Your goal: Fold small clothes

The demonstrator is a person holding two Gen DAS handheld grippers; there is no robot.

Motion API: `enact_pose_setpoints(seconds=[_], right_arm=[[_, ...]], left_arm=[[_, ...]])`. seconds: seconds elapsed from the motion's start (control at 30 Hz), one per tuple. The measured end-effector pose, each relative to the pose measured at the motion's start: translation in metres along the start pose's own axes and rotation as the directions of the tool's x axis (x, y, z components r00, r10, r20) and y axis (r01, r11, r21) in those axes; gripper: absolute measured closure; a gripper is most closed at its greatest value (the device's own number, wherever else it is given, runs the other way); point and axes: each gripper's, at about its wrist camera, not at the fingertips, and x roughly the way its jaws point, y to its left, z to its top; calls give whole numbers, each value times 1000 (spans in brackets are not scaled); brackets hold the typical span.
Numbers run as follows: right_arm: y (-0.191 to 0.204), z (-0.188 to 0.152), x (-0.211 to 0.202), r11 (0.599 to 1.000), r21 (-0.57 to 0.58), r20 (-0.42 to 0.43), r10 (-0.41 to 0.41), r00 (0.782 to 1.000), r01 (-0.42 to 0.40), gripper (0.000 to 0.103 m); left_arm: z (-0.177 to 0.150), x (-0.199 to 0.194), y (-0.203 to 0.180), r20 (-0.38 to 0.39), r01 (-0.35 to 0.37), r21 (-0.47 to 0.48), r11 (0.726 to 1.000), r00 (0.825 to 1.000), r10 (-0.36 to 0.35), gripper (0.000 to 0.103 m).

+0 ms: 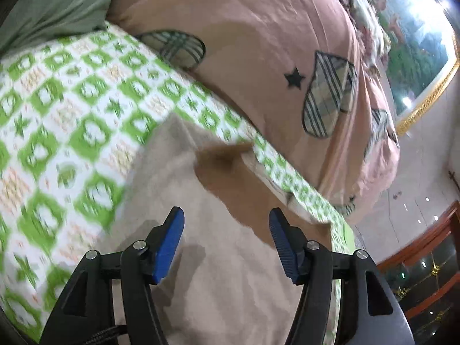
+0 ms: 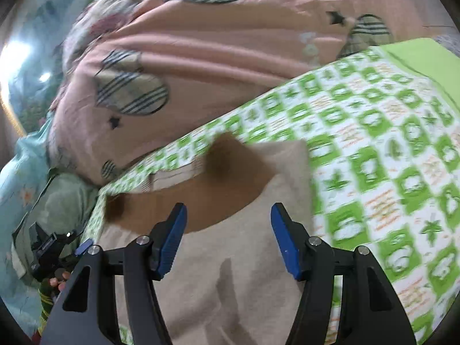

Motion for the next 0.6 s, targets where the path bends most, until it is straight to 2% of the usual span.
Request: enact_pose_setpoints(seconds=[0.1, 0.13, 0.2, 0.27, 0.33, 0.43, 0.6], right_arm=[[18, 2, 7, 998, -61, -52, -8, 999, 5, 41], [24, 1, 3, 998, -64, -57, 15, 998, -18, 41], [31, -5, -9, 997, -55, -48, 52, 997, -55, 40], [33, -21, -22, 996, -19, -38, 86, 996, -87, 32], [32, -44, -32, 991, 29, -41, 134, 990, -133, 32], [32, -78, -47, 984, 74, -49, 163, 985, -159, 32], [34, -119, -71, 980, 106, -63, 176, 982, -169, 32]], left_arm=[[-22, -14, -16, -35, 46, 8, 999, 998, -46, 41], [-35, -23, -22, -34, 49, 19, 999, 998, -48, 39], [-58, -35, -26, -30, 62, 14, 998, 998, -62, 29], [-89, -50, -26, -33, 101, -19, 995, 994, -102, 29], [-114, -58, -23, -48, 121, -46, 992, 991, -123, 29], [-145, -62, -16, -68, 130, -101, 986, 988, -137, 28], [-165, -60, 4, -48, 127, -198, 972, 989, -139, 28]])
